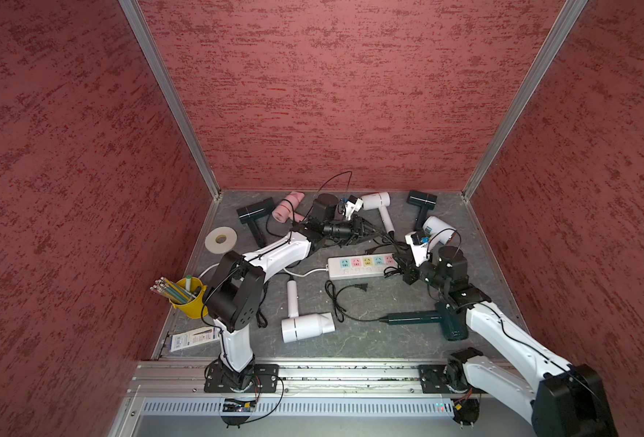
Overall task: Charge the blow dryers
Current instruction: Insert the plug into the socket.
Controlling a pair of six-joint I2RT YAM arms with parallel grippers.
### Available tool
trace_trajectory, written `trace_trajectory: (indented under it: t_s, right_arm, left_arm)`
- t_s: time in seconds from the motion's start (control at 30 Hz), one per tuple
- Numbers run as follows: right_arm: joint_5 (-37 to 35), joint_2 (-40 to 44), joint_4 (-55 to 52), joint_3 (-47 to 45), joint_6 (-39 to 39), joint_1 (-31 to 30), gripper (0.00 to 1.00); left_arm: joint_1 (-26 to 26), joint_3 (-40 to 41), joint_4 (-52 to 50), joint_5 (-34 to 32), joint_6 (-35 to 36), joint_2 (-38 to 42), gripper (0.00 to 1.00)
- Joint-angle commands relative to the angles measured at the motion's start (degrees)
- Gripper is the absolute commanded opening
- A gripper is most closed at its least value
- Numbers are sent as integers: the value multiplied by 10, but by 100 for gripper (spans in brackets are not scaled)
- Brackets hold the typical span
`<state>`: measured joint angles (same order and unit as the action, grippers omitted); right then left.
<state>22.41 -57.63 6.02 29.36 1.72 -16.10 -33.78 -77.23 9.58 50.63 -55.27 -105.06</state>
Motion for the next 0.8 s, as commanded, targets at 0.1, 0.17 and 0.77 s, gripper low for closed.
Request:
trace_trajectory:
  t_s: [0.1, 0.17, 0.77]
  right_arm:
    - [12, 11, 21, 7, -8, -6, 0]
    - [11, 12, 21, 7, -9, -6, 0]
    - [63, 133, 80, -48, -236, -6, 57]
  left_arm:
    - [-2, 0, 36, 10, -9, -15, 11]
    - [-3, 1, 38, 8, -11, -16, 11]
    - [-26, 79, 219, -69, -244, -44, 14]
